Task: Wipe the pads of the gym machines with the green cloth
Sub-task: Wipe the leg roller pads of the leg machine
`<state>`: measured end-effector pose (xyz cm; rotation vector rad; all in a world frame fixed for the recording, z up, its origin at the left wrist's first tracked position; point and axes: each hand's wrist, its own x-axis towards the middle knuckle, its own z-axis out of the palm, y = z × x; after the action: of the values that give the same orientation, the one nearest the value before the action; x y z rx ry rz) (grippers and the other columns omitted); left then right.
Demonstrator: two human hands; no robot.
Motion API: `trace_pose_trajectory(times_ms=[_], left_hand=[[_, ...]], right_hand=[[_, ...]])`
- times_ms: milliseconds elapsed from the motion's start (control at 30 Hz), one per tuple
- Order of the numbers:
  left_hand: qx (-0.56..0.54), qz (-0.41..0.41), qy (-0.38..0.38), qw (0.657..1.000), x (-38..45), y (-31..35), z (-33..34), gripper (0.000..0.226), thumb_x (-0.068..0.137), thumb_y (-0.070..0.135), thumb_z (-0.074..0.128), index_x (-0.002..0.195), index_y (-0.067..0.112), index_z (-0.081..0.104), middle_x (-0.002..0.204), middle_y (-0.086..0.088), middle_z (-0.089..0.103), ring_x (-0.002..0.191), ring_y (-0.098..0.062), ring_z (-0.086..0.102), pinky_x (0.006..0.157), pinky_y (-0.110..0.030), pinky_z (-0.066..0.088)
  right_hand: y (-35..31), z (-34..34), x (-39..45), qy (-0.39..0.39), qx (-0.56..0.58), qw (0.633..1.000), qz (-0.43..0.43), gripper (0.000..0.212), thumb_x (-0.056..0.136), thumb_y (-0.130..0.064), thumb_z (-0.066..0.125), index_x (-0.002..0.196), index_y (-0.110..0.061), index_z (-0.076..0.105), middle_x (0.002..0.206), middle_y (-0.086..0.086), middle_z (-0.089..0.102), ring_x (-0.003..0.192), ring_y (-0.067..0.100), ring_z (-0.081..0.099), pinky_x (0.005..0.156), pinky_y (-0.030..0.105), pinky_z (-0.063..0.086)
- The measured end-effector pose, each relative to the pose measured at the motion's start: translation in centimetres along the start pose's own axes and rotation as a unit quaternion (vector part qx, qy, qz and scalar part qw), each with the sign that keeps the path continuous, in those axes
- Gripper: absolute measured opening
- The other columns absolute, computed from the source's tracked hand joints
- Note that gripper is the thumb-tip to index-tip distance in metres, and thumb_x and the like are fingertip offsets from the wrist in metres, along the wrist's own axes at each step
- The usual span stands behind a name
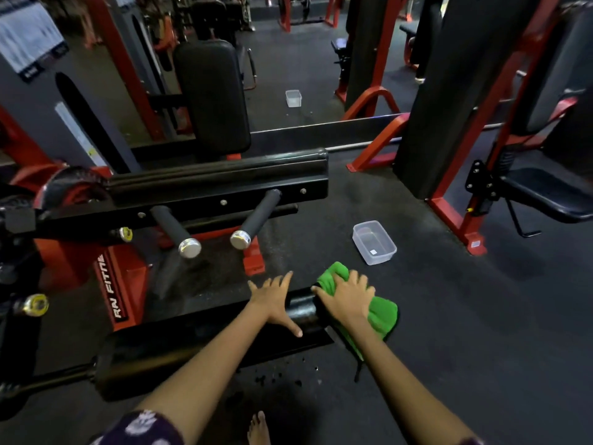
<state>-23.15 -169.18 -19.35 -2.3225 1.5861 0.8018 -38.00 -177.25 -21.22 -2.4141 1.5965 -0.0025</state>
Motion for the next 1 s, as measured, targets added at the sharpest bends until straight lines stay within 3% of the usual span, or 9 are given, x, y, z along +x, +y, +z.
trace_pose_trajectory(times_ms=[100,233,367,500,567,667,800,867,1000], left_hand=[[-0.035,-0.018,-0.057,0.998,0.3,-0.2,0.7,0.132,0.058,0.065,0.077,0.151,0.012,0.0,0.158,-0.008,0.01,0.144,-0.03,0.015,0.114,-0.059,0.013],[0.005,-0.032,-0.002,0.999,-1.1,1.1,2.3,0.129,0.058,0.064,0.077,0.15,0.009,0.005,0.156,-0.008,0.013,0.142,-0.031,0.015,0.112,-0.062,0.013],[0.061,-0.06,0.092,0.992,-3.0,2.6,5.5,0.123,0.069,0.063,0.068,0.149,0.005,-0.005,0.158,-0.011,0.003,0.145,-0.033,0.003,0.11,-0.065,0.004],[0.09,-0.059,0.128,0.986,-3.6,2.9,6.6,0.118,0.075,0.063,0.062,0.148,0.004,-0.009,0.158,-0.014,-0.002,0.144,-0.036,-0.001,0.109,-0.066,0.001],[0.093,-0.055,0.123,0.986,-3.7,3.0,6.6,0.118,0.075,0.063,0.061,0.148,0.004,-0.009,0.158,-0.014,-0.002,0.144,-0.036,0.0,0.109,-0.066,0.001],[0.076,-0.036,0.119,0.989,-3.7,2.4,6.2,0.121,0.07,0.069,0.063,0.149,0.006,-0.003,0.157,-0.012,0.005,0.144,-0.033,0.005,0.11,-0.063,0.004],[0.04,0.001,0.11,0.993,-2.8,0.4,3.1,0.124,0.059,0.068,0.073,0.148,0.008,0.011,0.151,-0.01,0.02,0.138,-0.029,0.021,0.111,-0.056,0.018],[0.019,-0.008,0.077,0.997,-2.1,-0.9,1.6,0.13,0.057,0.066,0.076,0.149,0.007,0.006,0.154,-0.013,0.013,0.142,-0.031,0.015,0.111,-0.06,0.011],[-0.057,-0.038,0.011,0.998,-1.8,-2.7,2.5,0.13,0.057,0.072,0.072,0.151,0.01,0.005,0.158,-0.01,0.007,0.146,-0.029,0.005,0.113,-0.062,0.001]], right_hand=[[-0.7,1.5,-1.1,0.022,-0.056,0.991,-0.118,0.066,0.074,-0.074,0.036,0.117,-0.032,0.063,0.118,0.007,0.057,0.106,0.03,0.048,0.083,0.044,0.042],[3.4,2.5,-3.8,0.031,-0.067,0.97,-0.232,0.069,0.07,-0.08,0.033,0.126,-0.044,0.051,0.115,0.004,0.061,0.094,0.024,0.052,0.065,0.04,0.048],[4.7,2.0,-3.7,0.032,0.013,0.995,-0.093,0.079,0.071,-0.088,0.019,0.136,-0.049,0.04,0.131,0.003,0.046,0.11,0.028,0.048,0.083,0.047,0.042],[0.8,0.1,-1.5,0.0,0.043,0.998,0.049,0.07,0.081,-0.076,0.039,0.139,-0.036,0.043,0.137,0.007,0.036,0.124,0.031,0.033,0.099,0.046,0.029],[-1.2,0.1,-0.6,-0.001,0.003,0.999,0.05,0.067,0.082,-0.073,0.04,0.135,-0.032,0.047,0.137,0.009,0.038,0.124,0.032,0.032,0.1,0.047,0.027],[-2.4,1.1,-1.5,-0.011,-0.038,0.997,-0.066,0.07,0.08,-0.074,0.033,0.132,-0.032,0.051,0.138,0.007,0.041,0.123,0.032,0.037,0.097,0.049,0.031],[1.6,2.2,-4.3,0.026,-0.056,0.979,-0.195,0.066,0.072,-0.073,0.035,0.115,-0.033,0.064,0.111,0.006,0.061,0.093,0.029,0.059,0.067,0.046,0.048],[3.7,2.1,-4.0,0.034,-0.049,0.982,-0.179,0.065,0.074,-0.073,0.036,0.118,-0.034,0.063,0.112,0.006,0.061,0.095,0.03,0.059,0.07,0.046,0.047],[1.7,-0.1,-1.2,-0.012,0.017,1.0,-0.001,0.065,0.085,-0.072,0.037,0.132,-0.029,0.051,0.132,0.008,0.044,0.121,0.032,0.039,0.097,0.048,0.031]])
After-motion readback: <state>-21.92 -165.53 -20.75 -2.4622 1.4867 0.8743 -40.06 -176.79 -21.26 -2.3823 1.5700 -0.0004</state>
